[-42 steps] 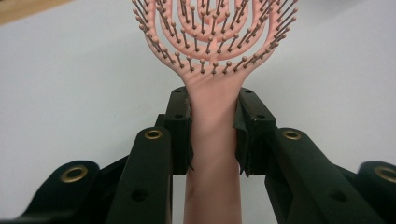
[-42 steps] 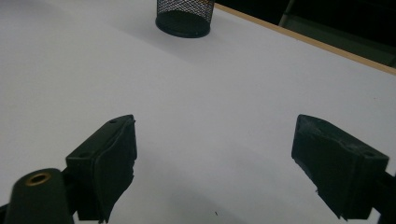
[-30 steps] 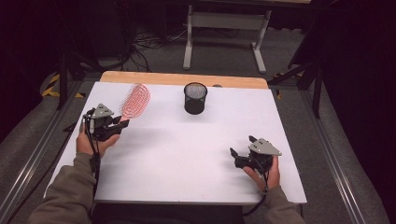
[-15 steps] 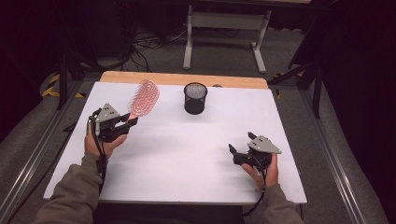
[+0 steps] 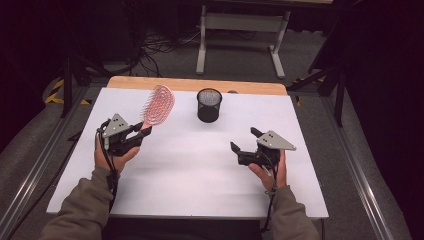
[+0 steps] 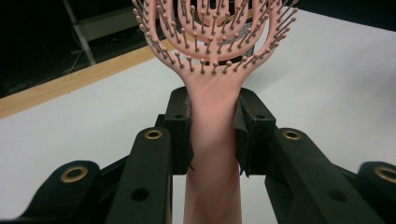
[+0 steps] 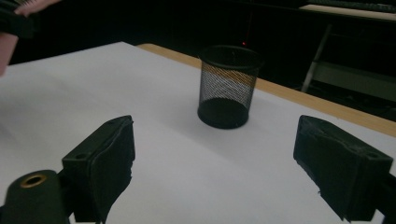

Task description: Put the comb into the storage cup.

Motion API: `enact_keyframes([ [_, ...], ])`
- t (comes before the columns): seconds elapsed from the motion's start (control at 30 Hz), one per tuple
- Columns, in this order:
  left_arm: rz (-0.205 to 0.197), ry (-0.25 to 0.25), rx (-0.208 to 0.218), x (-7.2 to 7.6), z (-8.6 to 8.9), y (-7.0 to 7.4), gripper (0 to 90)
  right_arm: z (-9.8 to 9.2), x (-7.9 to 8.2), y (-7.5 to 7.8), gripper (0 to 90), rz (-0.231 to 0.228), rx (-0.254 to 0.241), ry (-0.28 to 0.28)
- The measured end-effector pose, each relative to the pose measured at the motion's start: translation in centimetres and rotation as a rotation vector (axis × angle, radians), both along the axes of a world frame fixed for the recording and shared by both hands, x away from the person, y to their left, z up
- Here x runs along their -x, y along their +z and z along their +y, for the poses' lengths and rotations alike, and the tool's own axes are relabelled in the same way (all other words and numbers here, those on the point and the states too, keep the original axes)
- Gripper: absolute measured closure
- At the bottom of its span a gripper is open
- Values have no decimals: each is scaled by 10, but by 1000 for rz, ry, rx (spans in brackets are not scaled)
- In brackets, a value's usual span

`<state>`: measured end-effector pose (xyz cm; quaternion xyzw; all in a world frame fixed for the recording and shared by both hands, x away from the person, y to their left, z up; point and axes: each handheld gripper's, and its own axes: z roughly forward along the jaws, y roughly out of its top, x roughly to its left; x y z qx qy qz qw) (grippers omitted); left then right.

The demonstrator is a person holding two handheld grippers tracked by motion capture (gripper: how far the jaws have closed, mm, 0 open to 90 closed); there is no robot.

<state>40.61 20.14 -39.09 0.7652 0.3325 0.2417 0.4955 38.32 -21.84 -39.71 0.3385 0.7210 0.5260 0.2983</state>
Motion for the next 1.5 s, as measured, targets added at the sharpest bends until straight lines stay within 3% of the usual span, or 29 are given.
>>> enact_keyframes([
  [0.17,-13,-11,6,4,-8,-2,701,15,-5,11,129,-1,-57,48],
  [0.33,-14,-29,1,8,-21,-7,700,33,-9,19,126,27,-103,114],
  [0.63,-48,-79,-18,22,-48,-15,700,51,-13,26,148,61,-184,158],
  [1.0,-71,-115,-34,32,-63,-18,700,64,-9,31,128,55,-176,209],
  [1.17,-58,-125,-24,35,-67,-17,700,69,-9,31,141,66,-163,235],
  [1.5,-71,-136,-44,40,-76,-21,700,79,-10,28,155,81,-175,280],
])
